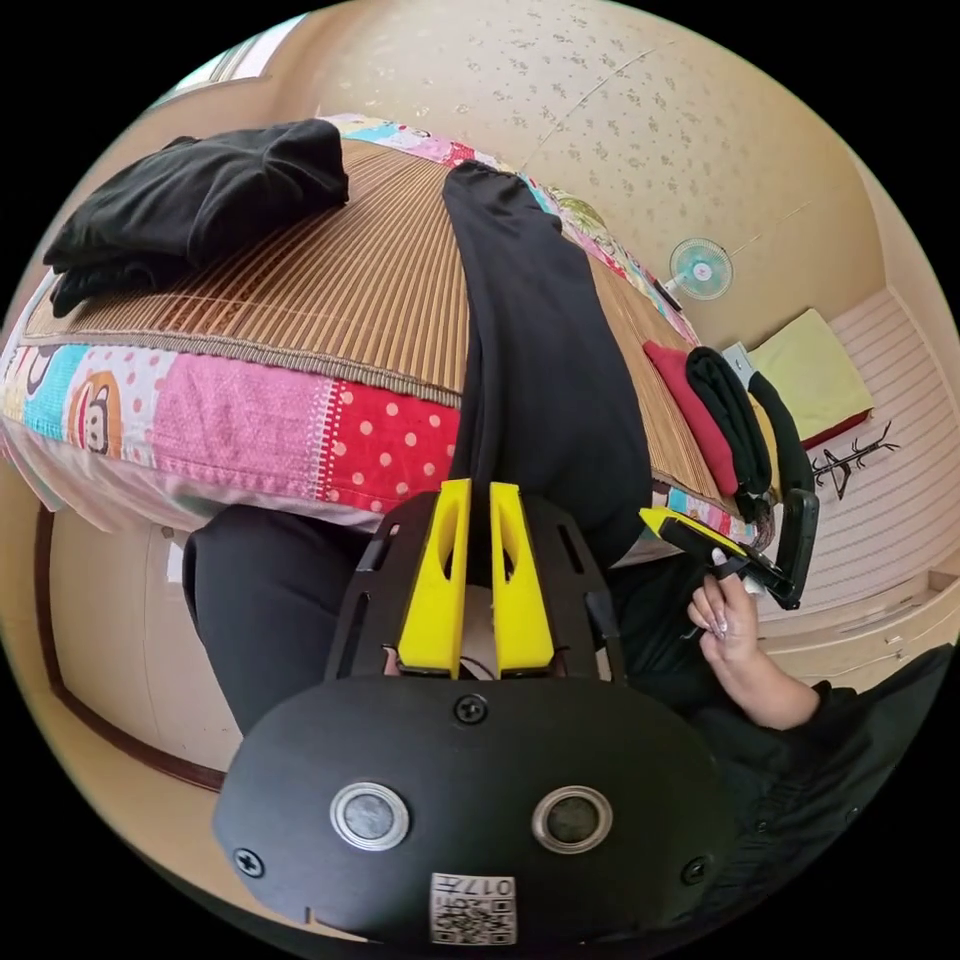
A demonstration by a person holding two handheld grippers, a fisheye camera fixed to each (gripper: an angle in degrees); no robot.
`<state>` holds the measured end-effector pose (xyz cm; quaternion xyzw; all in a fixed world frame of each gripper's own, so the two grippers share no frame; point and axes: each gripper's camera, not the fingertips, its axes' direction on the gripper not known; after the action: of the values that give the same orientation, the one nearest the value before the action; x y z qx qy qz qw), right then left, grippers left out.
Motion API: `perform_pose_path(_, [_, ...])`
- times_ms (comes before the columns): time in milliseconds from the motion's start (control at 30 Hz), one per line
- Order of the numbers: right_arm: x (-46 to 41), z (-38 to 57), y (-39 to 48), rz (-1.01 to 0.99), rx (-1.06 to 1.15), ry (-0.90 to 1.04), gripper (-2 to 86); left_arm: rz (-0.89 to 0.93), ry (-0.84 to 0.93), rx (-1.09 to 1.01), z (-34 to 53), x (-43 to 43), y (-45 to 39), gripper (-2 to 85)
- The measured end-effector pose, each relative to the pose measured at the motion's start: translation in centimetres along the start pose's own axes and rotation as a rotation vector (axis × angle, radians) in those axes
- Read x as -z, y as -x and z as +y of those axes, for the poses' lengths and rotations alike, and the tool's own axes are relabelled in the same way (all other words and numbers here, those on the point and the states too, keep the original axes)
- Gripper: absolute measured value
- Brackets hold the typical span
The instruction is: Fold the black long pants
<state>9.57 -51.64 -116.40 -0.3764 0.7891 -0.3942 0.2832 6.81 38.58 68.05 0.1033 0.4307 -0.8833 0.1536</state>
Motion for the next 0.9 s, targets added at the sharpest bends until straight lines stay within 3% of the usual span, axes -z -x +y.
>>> perform_pose_path(200, [2.3,0.5,1.8,-0.028,0.033,-0.056,2.2,0.04,-0.059,-0.075,0.5,3.4,-1.3,1.4])
perform_pose_path(333, [-0.2,-0.4,0.6,-0.031,0.041,0.072,3.8,0.031,0.051,-0.018,0.2,0.3,0.5,3.3])
perform_pose_path(467, [1.1,-1.7,-2.6,-0.168,-0.003,-0.026,7.8,0.084,-0.018,-0.048,-0.6,0.5,0.6,7.3])
perform_pose_path(600, [0.7,-4.4,-4.2,-0.174,-0.002,-0.053,8.7,0.085,-0.046,-0.131,-4.0,0.0,-0.7,9.9])
perform_pose_path(700, [-1.3,-6.3,-3.9,-0.196,0.039,0.03,6.2,0.058,0.084,-0.123,-6.1,-3.5,-1.2,8.2])
perform_pose_path(900, [-0.9,-4.3,-4.3,-0.167,0.026,0.089,3.3,0.11,0.155,-0.07,-3.5,-5.0,-1.2,4.7])
